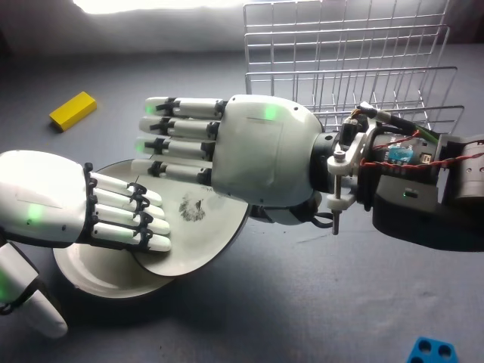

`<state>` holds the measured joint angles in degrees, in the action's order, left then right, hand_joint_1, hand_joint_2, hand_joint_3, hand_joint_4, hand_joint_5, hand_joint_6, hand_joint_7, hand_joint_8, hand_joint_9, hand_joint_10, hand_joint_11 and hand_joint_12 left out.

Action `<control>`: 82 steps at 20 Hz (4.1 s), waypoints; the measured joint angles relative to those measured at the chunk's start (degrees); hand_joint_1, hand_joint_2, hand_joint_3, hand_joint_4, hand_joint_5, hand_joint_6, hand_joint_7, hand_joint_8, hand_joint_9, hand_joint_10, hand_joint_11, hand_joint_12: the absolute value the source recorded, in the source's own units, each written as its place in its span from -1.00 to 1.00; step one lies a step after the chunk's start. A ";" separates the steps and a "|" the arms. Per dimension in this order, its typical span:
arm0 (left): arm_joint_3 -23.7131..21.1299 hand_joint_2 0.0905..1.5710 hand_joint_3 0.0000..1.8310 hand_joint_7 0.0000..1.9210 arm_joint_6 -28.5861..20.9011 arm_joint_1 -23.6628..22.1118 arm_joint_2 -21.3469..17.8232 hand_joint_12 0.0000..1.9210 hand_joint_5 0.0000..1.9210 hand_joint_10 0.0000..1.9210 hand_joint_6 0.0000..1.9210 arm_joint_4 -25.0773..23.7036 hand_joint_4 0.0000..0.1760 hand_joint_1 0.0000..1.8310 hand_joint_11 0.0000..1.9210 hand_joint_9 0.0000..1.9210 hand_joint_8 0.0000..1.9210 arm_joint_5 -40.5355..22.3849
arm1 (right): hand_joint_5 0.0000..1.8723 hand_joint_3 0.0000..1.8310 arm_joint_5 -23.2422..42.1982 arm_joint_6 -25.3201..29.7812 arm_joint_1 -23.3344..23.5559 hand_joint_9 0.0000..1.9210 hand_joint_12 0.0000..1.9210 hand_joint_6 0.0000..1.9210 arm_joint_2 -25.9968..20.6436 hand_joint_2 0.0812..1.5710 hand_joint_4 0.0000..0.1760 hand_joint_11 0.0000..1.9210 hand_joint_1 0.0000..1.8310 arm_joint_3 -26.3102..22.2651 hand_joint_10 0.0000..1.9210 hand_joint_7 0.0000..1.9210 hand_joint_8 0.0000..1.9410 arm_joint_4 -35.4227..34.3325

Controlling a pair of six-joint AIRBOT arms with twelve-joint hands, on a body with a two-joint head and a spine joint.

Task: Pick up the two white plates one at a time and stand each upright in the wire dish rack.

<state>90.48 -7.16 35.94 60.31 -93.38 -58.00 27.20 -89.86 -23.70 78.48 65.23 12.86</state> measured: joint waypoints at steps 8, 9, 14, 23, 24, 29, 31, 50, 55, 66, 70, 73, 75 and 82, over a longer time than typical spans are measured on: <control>0.46 0.24 -1.00 -1.00 0.00 0.00 0.24 -1.00 -1.00 -1.00 -1.00 -0.02 -1.00 -1.00 -1.00 -1.00 -1.00 -0.11 | -0.94 -1.00 -0.81 -0.04 -0.90 -0.95 -0.46 -0.99 1.05 0.40 -1.00 -1.00 0.14 0.04 -0.99 -0.96 -0.99 0.22; 0.46 0.25 -0.99 -1.00 0.00 0.00 0.24 -1.00 -1.00 -1.00 -1.00 -0.02 -1.00 -1.00 -1.00 -1.00 -1.00 -0.11 | -0.84 -1.00 -1.05 -0.04 -0.90 -0.84 -0.22 -0.97 1.07 0.39 -1.00 -1.00 0.20 0.04 -0.95 -0.84 -0.97 0.24; 0.79 0.25 -0.99 -1.00 0.00 0.00 0.37 -1.00 -1.00 -1.00 -1.00 -0.02 -1.00 -1.00 -1.00 -1.00 -1.00 -0.20 | -0.51 -1.00 -1.11 0.00 -1.25 -0.45 0.27 -0.96 1.53 0.37 -1.00 -0.91 0.36 0.07 -0.93 -0.43 -0.98 0.24; 0.83 0.23 -1.00 -1.00 0.00 0.02 0.57 -1.00 -1.00 -1.00 -1.00 0.22 -1.00 -1.00 -1.00 -1.00 -1.00 -0.22 | -0.02 -1.00 1.53 0.04 -1.92 0.05 0.00 0.08 1.03 0.37 -1.00 -0.02 0.50 0.11 0.09 0.02 -0.04 0.39; 0.83 0.24 -1.00 -1.00 0.00 0.02 0.59 -1.00 -1.00 -1.00 -1.00 0.33 -1.00 -1.00 -1.00 -1.00 -1.00 -0.22 | -0.06 -1.00 1.73 0.04 -1.99 0.05 0.01 0.09 0.98 0.37 -1.00 -0.01 0.51 0.11 0.10 0.03 -0.04 0.48; -0.37 0.25 -0.99 -1.00 0.00 -0.11 -0.15 -1.00 -1.00 -1.00 -1.00 1.57 -1.00 -1.00 -1.00 -1.00 -1.00 0.13 | -0.07 -1.00 2.51 0.07 -2.27 0.10 -0.02 0.08 0.81 0.37 -1.00 0.02 0.51 0.02 0.07 0.04 -0.07 0.94; -2.49 0.27 -0.99 -1.00 -0.28 -1.49 -1.46 -1.00 -1.00 -1.00 -1.00 1.90 -1.00 -1.00 -1.00 -1.00 -1.00 0.52 | -0.09 -1.00 2.58 1.22 -2.27 0.06 0.04 0.11 0.00 0.38 -1.00 -0.02 0.51 -1.22 0.13 0.04 -0.07 0.70; -9.86 0.26 -1.00 -1.00 -6.03 -7.32 -18.99 -1.00 -0.99 -1.00 -1.00 10.16 -1.00 -1.00 -1.00 -1.00 -1.00 -2.97 | -0.12 -1.00 -10.88 9.35 8.17 0.03 0.12 0.23 -7.10 0.39 -1.00 -0.02 0.50 -12.28 0.16 0.03 -0.12 0.07; -9.73 0.27 -0.99 -1.00 -6.03 -7.32 -19.93 -1.00 -0.99 -1.00 -1.00 10.23 -1.00 -1.00 -1.00 -1.00 -1.00 -3.43 | -0.13 -1.00 -13.79 12.92 10.51 0.04 0.15 0.21 -8.96 0.40 -1.00 -0.03 0.50 -13.60 0.15 0.01 -0.06 0.00; -8.11 0.27 -1.00 -1.00 -6.01 -6.38 -20.48 -1.00 -1.00 -1.00 -1.00 7.54 -1.00 -1.00 -1.00 -1.00 -1.00 -3.72 | -0.11 -1.00 -23.23 33.22 19.74 0.04 0.09 0.19 -11.82 0.39 -1.00 -0.02 0.50 -13.90 0.14 0.03 -0.09 0.04; -7.19 0.27 -1.00 -1.00 -5.75 -5.57 -20.46 -1.00 -0.99 -1.00 -1.00 7.06 -1.00 -1.00 -1.00 -1.00 -1.00 -3.89 | -0.12 -1.00 -25.51 39.93 22.67 0.05 0.11 0.20 -12.50 0.39 -1.00 -0.02 0.50 -13.88 0.14 0.01 -0.07 0.24; -6.80 0.26 -1.00 -1.00 -5.70 -5.33 -20.48 -1.00 -0.97 -1.00 -0.99 7.30 -1.00 -1.00 -1.00 -1.00 -1.00 -3.87 | -0.12 -1.00 -27.98 45.13 25.05 0.06 0.10 0.20 -13.05 0.39 -1.00 -0.03 0.50 -13.88 0.13 0.03 -0.10 0.44; -6.80 0.26 -1.00 -1.00 -5.53 -4.98 -20.46 -1.00 -0.97 -1.00 -0.99 7.26 -1.00 -1.00 -1.00 -1.00 -1.00 -4.24 | -0.13 -1.00 -28.50 48.61 26.40 0.05 0.11 0.22 -13.31 0.40 -1.00 -0.04 0.50 -13.88 0.14 0.01 -0.07 0.44; -6.80 0.29 -0.99 -1.00 -5.53 -4.81 -20.48 -1.00 -1.00 -1.00 -1.00 7.26 -1.00 -1.00 -1.00 -1.00 -1.00 -4.39 | -0.11 -1.00 -28.83 61.09 28.85 0.05 0.12 0.19 -14.84 0.39 -1.00 -0.03 0.50 -13.86 0.14 0.02 -0.08 0.66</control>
<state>83.68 -12.69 31.14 39.83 -86.13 -62.39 -1.63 -28.77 5.15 63.64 51.37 13.52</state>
